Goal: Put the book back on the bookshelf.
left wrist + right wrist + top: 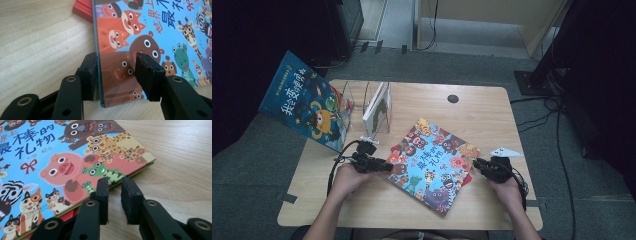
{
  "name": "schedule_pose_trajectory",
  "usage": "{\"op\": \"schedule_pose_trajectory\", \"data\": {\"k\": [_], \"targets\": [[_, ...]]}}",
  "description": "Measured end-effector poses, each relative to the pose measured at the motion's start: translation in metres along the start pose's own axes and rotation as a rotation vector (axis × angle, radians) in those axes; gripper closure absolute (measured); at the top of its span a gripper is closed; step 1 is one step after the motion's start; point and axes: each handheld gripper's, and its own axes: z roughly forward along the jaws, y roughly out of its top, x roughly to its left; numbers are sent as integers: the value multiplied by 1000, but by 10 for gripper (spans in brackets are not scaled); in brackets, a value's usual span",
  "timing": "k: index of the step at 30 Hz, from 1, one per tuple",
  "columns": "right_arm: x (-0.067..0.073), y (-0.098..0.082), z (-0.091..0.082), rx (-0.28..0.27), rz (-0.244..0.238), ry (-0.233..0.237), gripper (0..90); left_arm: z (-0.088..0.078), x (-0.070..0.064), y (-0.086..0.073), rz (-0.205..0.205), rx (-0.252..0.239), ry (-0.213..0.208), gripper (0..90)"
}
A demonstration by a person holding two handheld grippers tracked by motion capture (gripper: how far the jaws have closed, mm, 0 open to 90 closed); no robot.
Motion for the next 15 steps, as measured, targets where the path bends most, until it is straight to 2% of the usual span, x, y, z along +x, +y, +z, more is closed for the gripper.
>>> {"op": "schedule_pose_trajectory", "data": {"k": [4, 13, 15], "targets": [[2, 2, 2, 6, -10, 7, 790, -1, -3, -6, -20, 0, -11, 533], [3, 6, 7, 5, -29, 8, 805, -4, -9, -15, -14, 16, -2, 528], [2, 10, 10, 11, -48, 16, 796, -5, -8, -15, -6, 16, 5, 521]]}}
